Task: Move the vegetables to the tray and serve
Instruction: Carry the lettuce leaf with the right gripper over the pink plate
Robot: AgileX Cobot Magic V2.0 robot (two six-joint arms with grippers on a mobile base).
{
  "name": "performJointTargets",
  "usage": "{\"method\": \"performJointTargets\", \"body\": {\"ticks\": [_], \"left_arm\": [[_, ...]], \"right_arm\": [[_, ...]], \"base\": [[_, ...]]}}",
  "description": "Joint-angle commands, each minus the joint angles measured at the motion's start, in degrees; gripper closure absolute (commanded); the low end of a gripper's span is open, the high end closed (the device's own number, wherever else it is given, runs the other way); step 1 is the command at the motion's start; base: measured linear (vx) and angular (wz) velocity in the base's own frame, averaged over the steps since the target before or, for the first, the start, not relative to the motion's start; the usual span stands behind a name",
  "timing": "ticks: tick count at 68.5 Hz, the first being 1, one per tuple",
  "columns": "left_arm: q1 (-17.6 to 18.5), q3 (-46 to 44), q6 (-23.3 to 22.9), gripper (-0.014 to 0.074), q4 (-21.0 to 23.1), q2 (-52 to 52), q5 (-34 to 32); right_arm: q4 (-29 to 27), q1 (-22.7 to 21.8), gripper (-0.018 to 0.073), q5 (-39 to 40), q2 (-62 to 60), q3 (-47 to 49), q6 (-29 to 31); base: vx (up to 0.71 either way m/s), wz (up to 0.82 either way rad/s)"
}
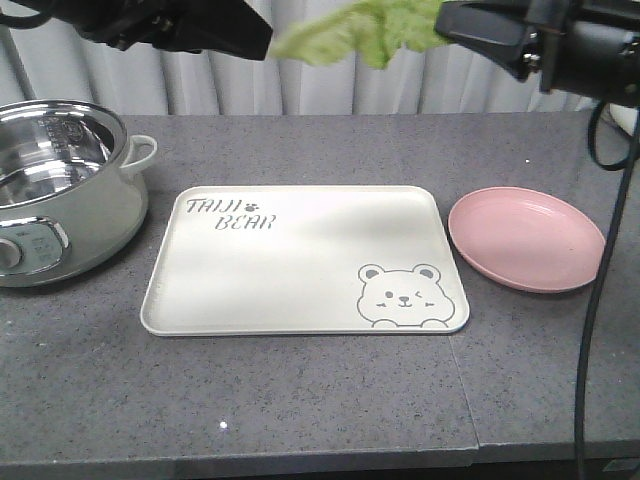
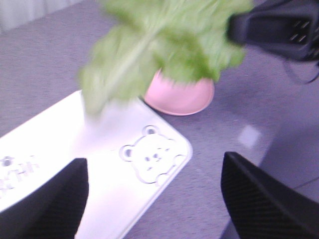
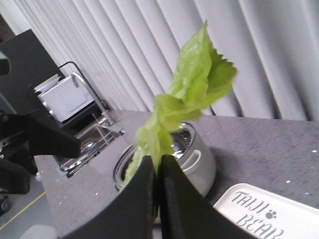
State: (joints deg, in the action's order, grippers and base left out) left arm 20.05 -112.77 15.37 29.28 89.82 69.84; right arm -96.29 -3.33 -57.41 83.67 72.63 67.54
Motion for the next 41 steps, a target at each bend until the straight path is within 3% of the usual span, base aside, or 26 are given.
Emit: {"method": "performJointTargets", "body": {"ticks": [1, 11, 19, 30, 41], "left_arm": [[0.29, -1.41, -0.28, 0.0062, -3.94, -3.33, -2.75], [0.29, -1.41, -1.76, 0.0062, -12.19, -3.99, -1.92], [0.29, -1.15, -4.87, 0.0062, -18.76, -3.99, -0.78], [0.29, -1.15, -6.19, 0.0062, -25.0, -3.91, 0.79], [0.29, -1.15, -6.19, 0.0062, -26.95, -3.91, 1.8]], "right_arm": [[-6.17, -5.09, 0.0565, -4.62, -2.91, 1.89, -1.72], [1.18, -13.01, 0.0565, -6.36, -3.15, 1.89, -7.1], [7.67, -16.76, 0.0565, -5.74, -3.15, 1.89, -10.02], [13.81, -17.48, 0.0565, -2.44, -2.51, 1.89, -11.84], [16.04, -17.48, 0.0565, 0.56, 1.28, 1.89, -11.98]], "base": [[0.0, 0.0], [0.0, 0.0], [0.0, 0.0], [0.0, 0.0], [0.0, 0.0]]}}
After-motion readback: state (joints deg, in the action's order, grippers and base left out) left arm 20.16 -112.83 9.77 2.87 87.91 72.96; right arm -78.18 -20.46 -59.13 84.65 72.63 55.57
